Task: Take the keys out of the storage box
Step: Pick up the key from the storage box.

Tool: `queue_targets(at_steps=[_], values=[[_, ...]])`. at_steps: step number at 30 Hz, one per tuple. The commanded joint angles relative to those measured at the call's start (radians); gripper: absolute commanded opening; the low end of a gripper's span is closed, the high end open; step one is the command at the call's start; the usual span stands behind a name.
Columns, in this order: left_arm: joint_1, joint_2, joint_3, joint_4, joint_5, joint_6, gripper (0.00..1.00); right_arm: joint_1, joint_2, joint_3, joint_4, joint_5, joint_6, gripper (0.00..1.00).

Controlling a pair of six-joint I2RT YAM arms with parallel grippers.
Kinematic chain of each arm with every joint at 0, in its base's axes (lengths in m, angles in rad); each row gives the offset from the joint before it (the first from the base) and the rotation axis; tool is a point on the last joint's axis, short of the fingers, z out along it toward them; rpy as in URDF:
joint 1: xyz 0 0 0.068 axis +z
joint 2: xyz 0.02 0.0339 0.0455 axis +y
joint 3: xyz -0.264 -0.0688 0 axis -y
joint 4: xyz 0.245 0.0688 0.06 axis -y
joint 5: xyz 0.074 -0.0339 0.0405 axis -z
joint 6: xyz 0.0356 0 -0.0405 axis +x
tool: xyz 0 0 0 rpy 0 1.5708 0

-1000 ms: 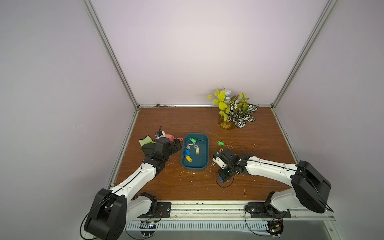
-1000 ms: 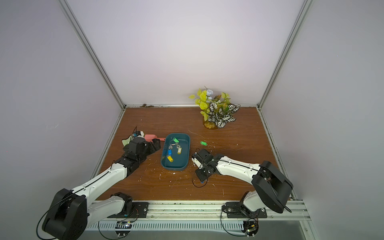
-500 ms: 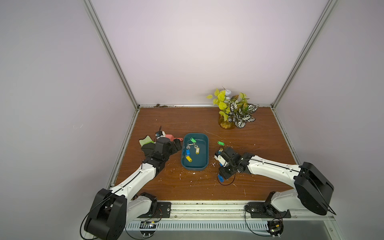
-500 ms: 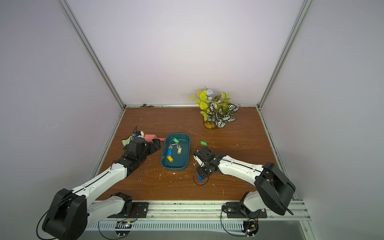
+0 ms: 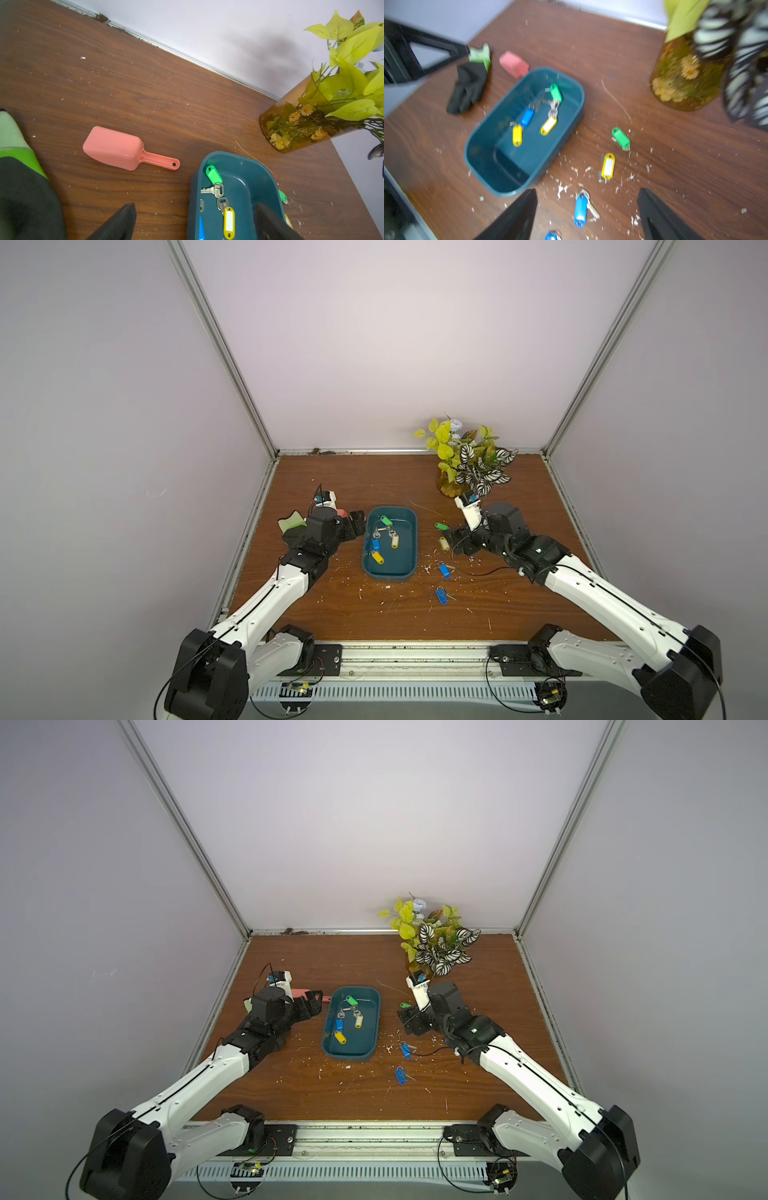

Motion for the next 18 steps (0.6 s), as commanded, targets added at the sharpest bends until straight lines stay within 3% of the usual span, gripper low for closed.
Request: queue_targets(at_steps=[1,6,8,12,18], values=[[-0.052,0.014,0.08,-0.07,-0.003,0.104,0.9,-0.03,-0.088,-0.073,0.24,-0.006,0.021,0.97],[-0.141,0.122,0.212,-0.196,-0.081,0.168,0.81,-0.083,-0.168,-0.169,0.401,-0.021,0.088,0.99],[-0.171,0.173,0.254,-0.237,-0.113,0.181,0.72,-0.09,-0.175,-0.178,0.39,-0.021,0.09,0.99],[-0.237,0.293,0.345,-0.326,-0.22,0.21,0.64,-0.091,-0.188,-0.182,0.335,0.015,0.086,0.99],[-0.26,0.47,0.45,-0.44,-0.247,0.188,0.51,-0.097,-0.216,-0.191,0.312,0.071,0.082,0.99]])
